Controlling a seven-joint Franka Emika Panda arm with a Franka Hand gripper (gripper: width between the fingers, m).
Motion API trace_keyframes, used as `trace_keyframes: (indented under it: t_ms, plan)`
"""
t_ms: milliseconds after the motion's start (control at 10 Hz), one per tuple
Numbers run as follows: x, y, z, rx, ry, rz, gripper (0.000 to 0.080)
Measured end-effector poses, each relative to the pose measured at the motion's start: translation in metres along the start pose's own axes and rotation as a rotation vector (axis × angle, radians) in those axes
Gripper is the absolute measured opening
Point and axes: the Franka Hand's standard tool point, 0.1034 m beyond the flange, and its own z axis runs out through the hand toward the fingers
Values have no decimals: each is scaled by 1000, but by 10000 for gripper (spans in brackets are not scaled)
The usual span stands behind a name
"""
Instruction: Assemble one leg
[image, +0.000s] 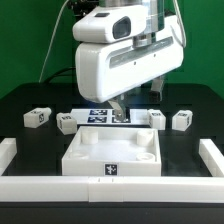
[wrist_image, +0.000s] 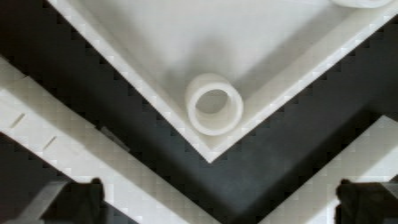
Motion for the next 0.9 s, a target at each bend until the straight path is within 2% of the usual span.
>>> trace_keyframes:
  t_ms: [700, 800, 900]
  plan:
    - [0, 0, 1, 2, 1, 2, 650]
    - [-2, -1, 3, -11, 6, -44, 650]
    - [-12, -7, 9, -24, 11, -103, 650]
